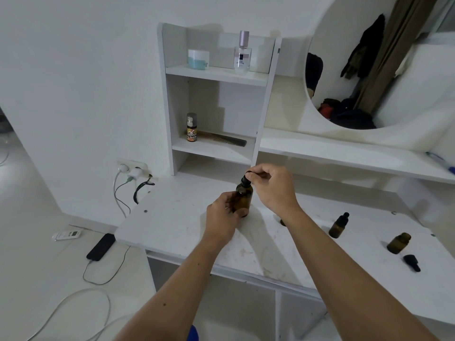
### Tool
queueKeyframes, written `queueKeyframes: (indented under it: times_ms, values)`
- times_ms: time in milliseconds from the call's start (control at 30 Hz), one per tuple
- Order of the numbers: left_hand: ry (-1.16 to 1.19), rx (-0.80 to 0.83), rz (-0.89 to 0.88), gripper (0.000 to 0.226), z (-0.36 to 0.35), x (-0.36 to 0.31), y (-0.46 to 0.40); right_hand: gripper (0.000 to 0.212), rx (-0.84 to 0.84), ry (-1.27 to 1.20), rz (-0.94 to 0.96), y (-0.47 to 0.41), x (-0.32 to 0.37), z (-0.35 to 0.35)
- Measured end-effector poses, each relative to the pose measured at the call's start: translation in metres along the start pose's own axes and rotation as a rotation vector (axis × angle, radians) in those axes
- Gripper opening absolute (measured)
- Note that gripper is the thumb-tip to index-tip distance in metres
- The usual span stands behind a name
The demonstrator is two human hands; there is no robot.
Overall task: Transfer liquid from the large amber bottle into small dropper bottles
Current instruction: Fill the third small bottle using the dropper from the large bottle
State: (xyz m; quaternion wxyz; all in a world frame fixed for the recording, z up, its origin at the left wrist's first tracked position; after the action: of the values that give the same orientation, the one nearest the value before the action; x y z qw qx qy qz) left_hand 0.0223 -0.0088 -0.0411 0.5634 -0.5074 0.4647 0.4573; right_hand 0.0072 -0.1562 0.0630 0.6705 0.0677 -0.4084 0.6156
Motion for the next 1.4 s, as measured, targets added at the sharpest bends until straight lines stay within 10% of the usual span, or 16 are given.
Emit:
queueKeyframes:
  times_ms: [867,1400]
  values:
    - [0.041,-0.09,-0.02,0.068,0.005,-0.009,0.04,0.01,-0.221,-0.291,0.015,0.012,0.016,0.098]
    - [0.17,0.449,-0.046,0.053,-0.21,-0.028,0.12,0.005,-0.428,-0.119,-0.262,0.118,-0.137,0.244]
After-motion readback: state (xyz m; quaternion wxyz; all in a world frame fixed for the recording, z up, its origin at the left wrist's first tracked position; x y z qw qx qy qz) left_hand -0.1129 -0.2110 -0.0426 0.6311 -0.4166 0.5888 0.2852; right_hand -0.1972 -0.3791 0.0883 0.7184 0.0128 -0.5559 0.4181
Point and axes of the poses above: each hand's wrist, its own y-axis away from the middle knuckle, its own z-axis out of the back of the hand, x = y × z, the point moved 5 cm from there along -y, towards the middle knuckle, and after that the axes turned 12 degrees about y, right-handed, at the moved point
